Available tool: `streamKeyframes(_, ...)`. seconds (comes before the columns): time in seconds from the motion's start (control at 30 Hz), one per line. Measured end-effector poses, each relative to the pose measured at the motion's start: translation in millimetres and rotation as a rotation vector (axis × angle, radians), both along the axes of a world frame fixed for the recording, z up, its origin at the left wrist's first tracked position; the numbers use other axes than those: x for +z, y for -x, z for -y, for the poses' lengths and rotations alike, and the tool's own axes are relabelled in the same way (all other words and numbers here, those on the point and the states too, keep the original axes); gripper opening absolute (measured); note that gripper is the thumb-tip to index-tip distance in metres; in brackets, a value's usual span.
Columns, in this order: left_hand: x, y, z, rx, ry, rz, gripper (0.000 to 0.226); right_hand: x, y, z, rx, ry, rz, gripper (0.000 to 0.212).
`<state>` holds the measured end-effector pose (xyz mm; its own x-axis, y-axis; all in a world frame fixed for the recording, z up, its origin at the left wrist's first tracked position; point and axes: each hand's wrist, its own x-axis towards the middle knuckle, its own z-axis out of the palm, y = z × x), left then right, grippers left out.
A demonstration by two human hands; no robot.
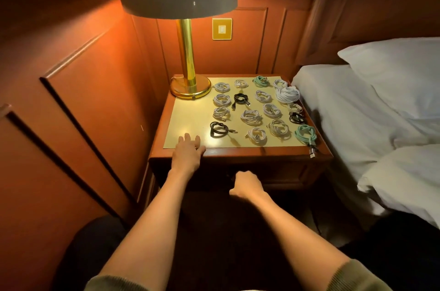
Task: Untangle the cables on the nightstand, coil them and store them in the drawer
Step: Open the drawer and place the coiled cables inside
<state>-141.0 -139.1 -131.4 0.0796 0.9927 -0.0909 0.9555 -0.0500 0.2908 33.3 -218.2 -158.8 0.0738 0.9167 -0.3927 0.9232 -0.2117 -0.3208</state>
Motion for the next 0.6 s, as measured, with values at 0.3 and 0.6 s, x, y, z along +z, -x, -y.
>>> streamKeyframes(0.3, 5, -4, 5, 0.056, -0.002, 0.111, 0.051, -5, -1, 42, 0.054, 0.050, 0.034, 0.040)
streamKeyframes(0.6, -15, -3, 58, -0.050, -0.356, 0.156, 0.019, 46, -53, 56, 0.116, -0.307, 0.036, 0.022)
